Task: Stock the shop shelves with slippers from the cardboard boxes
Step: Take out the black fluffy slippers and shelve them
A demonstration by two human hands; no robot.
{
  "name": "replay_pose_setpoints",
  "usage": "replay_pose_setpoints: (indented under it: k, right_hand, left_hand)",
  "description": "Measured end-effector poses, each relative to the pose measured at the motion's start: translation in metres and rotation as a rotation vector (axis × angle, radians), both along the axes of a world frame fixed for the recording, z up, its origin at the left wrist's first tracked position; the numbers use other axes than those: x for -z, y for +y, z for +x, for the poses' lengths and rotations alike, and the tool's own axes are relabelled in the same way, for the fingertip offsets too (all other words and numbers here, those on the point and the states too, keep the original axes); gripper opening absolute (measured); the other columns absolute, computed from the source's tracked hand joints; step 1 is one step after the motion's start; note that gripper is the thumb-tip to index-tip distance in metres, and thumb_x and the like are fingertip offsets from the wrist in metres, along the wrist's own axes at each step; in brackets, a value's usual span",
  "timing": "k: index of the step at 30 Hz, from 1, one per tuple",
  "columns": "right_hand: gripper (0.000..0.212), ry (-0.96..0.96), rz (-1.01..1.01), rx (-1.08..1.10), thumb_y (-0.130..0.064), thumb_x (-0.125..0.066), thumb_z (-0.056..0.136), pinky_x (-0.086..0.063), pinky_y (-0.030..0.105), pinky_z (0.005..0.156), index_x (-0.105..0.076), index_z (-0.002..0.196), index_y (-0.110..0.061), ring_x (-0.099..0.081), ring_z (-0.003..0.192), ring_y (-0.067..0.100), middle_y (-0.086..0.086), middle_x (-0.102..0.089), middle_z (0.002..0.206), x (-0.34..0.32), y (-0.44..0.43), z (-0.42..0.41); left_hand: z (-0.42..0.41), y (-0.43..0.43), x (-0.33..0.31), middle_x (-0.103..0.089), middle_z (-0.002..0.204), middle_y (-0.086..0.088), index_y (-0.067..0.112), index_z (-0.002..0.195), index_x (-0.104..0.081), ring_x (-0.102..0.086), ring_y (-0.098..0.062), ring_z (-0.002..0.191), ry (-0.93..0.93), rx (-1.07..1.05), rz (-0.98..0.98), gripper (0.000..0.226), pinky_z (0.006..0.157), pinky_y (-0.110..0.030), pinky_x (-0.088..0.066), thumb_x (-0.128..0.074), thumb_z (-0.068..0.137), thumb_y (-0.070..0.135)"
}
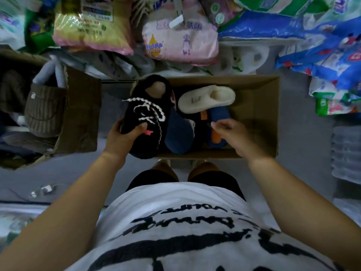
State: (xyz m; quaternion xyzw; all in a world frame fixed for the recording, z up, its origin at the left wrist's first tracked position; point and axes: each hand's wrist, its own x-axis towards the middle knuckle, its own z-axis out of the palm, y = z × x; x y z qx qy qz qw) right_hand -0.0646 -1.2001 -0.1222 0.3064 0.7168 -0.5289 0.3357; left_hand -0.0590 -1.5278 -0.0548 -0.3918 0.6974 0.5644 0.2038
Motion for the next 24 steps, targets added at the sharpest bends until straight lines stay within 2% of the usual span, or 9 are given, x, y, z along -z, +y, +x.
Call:
replay_pose_setpoints:
  k: [4,8,10,12,14,15,17,20,24]
  right_hand:
    - [0.050,-0.107,0.001,-0.213,-0.048,-0.077,0.086,-0.052,0.038,0.100,-0.067,0.123,-0.014,-0.062,0.114,0.020,0.003,-0.066,0.123,0.028,0.002,-0.013]
    - [0.077,-0.220,-0.036,-0.424,-0.078,-0.076,0.063,-0.045,0.050,0.111,-0.065,0.116,-0.024,-0.056,0.123,0.029,0.007,-0.064,0.127,0.056,-0.030,-0.028]
    - [0.059,-0.245,-0.059,-0.465,-0.059,-0.076,0.082,-0.046,0.052,0.108,-0.064,0.114,-0.012,-0.060,0.116,0.033,0.016,-0.063,0.126,0.067,-0.043,-0.034]
    - [0.037,-0.195,-0.034,-0.499,-0.053,-0.076,0.084,-0.048,0.049,0.106,-0.062,0.104,-0.025,-0.060,0.111,0.025,0.007,-0.064,0.120,0.079,-0.051,-0.041]
    - [0.065,-0.056,0.021,-0.584,-0.063,-0.082,0.071,-0.046,0.045,0.109,-0.057,0.122,-0.030,-0.052,0.121,0.019,-0.003,-0.053,0.130,0.089,-0.055,-0.046]
    - [0.084,0.012,0.061,-0.630,-0.068,-0.083,0.065,-0.044,0.045,0.111,-0.052,0.134,-0.031,-0.047,0.130,0.021,-0.002,-0.045,0.141,0.091,-0.058,-0.048]
    - [0.101,0.071,0.089,-0.672,-0.070,-0.083,0.062,-0.039,0.045,0.115,-0.045,0.145,-0.026,-0.038,0.141,0.025,0.001,-0.035,0.153,0.096,-0.062,-0.052]
    - [0.102,0.076,0.072,-0.776,-0.061,-0.085,0.070,-0.037,0.041,0.116,-0.042,0.151,-0.015,-0.037,0.143,0.025,0.006,-0.040,0.156,0.098,-0.065,-0.067]
    - [0.101,0.090,0.093,-0.964,-0.061,-0.083,0.072,-0.035,0.033,0.116,-0.043,0.151,-0.014,-0.040,0.143,0.022,0.003,-0.044,0.155,0.112,-0.058,-0.088]
  left_hand:
    - [0.021,0.014,0.015,-0.068,0.127,-0.001,0.018,0.134,-0.059,-0.069,-0.023,0.111,-0.010,-0.302,-0.055,0.072,0.097,-0.044,-0.057,-0.092,0.072,0.033]
    - [0.034,0.031,0.034,-0.065,0.129,-0.002,0.016,0.137,-0.056,-0.065,-0.023,0.115,-0.032,-0.376,-0.137,0.078,0.093,-0.037,-0.056,-0.092,0.070,0.033]
    - [0.036,0.038,0.037,-0.066,0.127,0.001,0.019,0.136,-0.057,-0.066,-0.021,0.114,-0.039,-0.419,-0.113,0.089,0.094,-0.040,-0.057,-0.093,0.059,0.044]
    - [0.036,0.040,0.037,-0.067,0.126,0.002,0.022,0.135,-0.057,-0.067,-0.019,0.112,-0.034,-0.462,-0.091,0.096,0.094,-0.040,-0.058,-0.092,0.051,0.051]
    - [0.037,0.041,0.035,-0.066,0.128,0.003,0.024,0.137,-0.056,-0.067,-0.018,0.112,-0.027,-0.475,-0.088,0.096,0.093,-0.039,-0.059,-0.092,0.051,0.050]
    - [0.038,0.041,0.034,-0.065,0.129,0.003,0.024,0.138,-0.054,-0.067,-0.018,0.113,-0.019,-0.477,-0.087,0.095,0.092,-0.038,-0.059,-0.093,0.055,0.047]
    - [0.039,0.042,0.033,-0.064,0.130,0.004,0.024,0.141,-0.051,-0.065,-0.013,0.114,-0.005,-0.482,-0.115,0.088,0.091,-0.032,-0.059,-0.094,0.065,0.037]
    - [0.049,0.044,0.034,-0.062,0.132,0.008,0.027,0.141,-0.050,-0.062,-0.007,0.117,0.029,-0.473,-0.263,0.087,0.096,-0.028,-0.056,-0.094,0.067,0.037]
    - [0.067,0.043,0.040,-0.059,0.138,0.007,0.024,0.142,-0.048,-0.057,-0.006,0.127,0.094,-0.434,-0.426,0.095,0.109,-0.036,-0.049,-0.094,0.061,0.045]
